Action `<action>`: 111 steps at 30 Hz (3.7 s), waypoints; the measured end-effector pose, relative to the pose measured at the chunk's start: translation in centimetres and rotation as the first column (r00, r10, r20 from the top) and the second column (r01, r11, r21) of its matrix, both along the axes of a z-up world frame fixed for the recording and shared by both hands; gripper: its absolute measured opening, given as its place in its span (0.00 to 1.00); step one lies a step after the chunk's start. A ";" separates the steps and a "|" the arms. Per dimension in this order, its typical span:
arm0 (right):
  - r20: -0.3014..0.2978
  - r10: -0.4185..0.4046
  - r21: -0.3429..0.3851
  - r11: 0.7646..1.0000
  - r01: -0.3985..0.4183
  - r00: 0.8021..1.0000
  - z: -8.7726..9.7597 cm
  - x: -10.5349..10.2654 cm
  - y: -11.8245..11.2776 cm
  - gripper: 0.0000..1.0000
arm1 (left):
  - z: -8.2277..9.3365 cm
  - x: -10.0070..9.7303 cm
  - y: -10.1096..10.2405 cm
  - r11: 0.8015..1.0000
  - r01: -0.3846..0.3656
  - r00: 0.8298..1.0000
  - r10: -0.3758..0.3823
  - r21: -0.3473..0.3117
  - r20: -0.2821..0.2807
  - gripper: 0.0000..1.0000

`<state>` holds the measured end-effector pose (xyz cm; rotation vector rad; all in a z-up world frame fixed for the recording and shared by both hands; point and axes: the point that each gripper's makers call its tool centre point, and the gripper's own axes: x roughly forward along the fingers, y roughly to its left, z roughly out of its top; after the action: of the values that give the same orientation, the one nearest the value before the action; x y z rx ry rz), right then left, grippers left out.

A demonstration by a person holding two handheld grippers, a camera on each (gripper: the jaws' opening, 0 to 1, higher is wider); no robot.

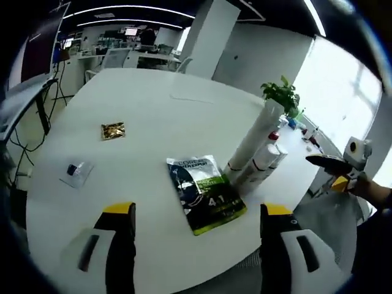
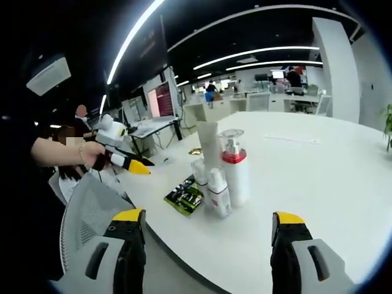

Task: Arrange the skincare products in the storage area until every visible bottle or jar stands upright without overlapping.

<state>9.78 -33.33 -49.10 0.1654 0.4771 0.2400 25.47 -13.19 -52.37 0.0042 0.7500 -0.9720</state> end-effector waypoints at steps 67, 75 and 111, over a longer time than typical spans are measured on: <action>-0.018 0.011 0.012 1.000 -0.011 1.000 -0.3 -0.3 0.3 0.82 | 3.1 -5.3 1.5 0.994 -0.056 0.997 0.061 -0.089 0.054 0.99; -0.014 0.002 0.014 1.000 -0.002 1.000 -0.3 -0.2 0.0 0.81 | 2.9 -5.1 1.6 0.995 -0.052 0.997 0.057 -0.080 0.060 0.99; -0.019 -0.030 0.018 0.999 0.031 0.999 -0.3 -0.1 -0.6 0.80 | 0.5 5.5 6.7 0.982 -0.149 0.988 0.142 0.113 0.062 0.99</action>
<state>9.67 -33.89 -49.43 0.1926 0.4910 0.2129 31.00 -6.50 -51.84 0.0767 0.7459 -0.7850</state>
